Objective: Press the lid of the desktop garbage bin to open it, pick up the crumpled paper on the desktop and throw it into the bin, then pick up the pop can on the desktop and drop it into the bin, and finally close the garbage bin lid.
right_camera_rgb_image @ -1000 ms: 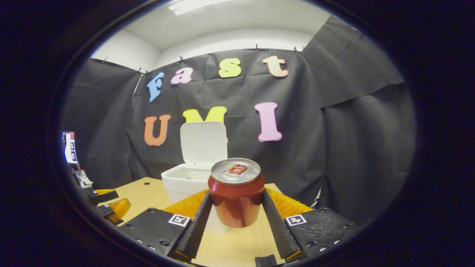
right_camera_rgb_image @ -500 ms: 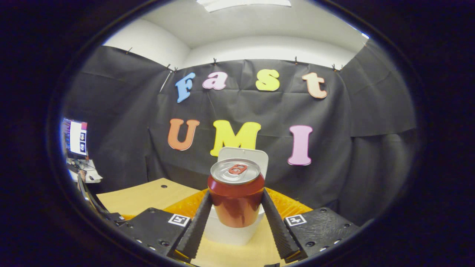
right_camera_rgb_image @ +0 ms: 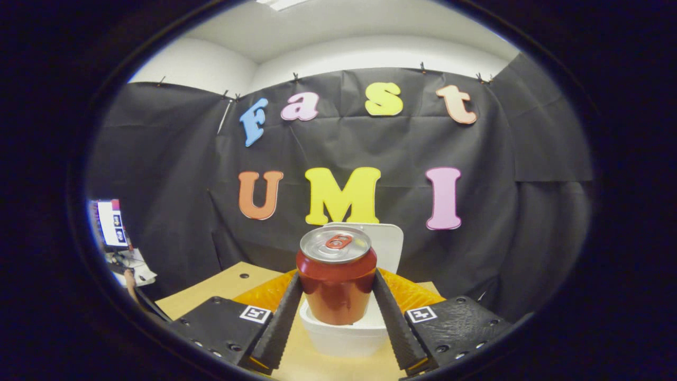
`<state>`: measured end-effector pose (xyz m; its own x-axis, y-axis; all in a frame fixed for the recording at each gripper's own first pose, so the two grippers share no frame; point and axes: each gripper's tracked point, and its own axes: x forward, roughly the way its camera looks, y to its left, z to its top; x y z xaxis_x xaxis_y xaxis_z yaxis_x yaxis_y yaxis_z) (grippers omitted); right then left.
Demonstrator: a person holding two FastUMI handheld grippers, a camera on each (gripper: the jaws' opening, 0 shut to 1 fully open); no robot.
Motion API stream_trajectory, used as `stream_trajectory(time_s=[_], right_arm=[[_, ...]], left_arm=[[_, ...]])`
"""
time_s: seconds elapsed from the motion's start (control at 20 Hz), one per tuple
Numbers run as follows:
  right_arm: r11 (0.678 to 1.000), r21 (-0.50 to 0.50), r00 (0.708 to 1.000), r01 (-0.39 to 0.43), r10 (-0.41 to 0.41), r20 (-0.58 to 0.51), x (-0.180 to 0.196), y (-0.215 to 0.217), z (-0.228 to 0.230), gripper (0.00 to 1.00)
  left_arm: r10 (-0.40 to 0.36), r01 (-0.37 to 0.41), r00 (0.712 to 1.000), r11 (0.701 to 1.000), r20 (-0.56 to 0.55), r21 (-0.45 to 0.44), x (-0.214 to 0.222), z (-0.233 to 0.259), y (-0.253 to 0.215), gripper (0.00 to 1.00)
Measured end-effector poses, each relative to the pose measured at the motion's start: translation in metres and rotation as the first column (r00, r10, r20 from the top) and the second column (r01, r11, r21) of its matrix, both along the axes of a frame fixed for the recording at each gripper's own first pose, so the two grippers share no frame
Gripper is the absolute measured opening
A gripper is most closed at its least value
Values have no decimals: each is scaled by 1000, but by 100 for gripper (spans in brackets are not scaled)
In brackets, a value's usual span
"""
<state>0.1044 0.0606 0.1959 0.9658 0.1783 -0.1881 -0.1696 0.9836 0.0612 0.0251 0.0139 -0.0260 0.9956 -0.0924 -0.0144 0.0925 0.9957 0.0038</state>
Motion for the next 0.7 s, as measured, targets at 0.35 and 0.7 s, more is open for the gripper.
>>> stream_trajectory(time_s=[0.35,0.7], right_arm=[[992,67,994,102,-100,-38,81,-15,-13,78],[966,116,971,230,-220,-92,128,-43,-52,78]], left_arm=[[0,0,1000,999,7,39,0,0,4,80],[7,-6,999,1000,-31,30,6,-13,9,80]])
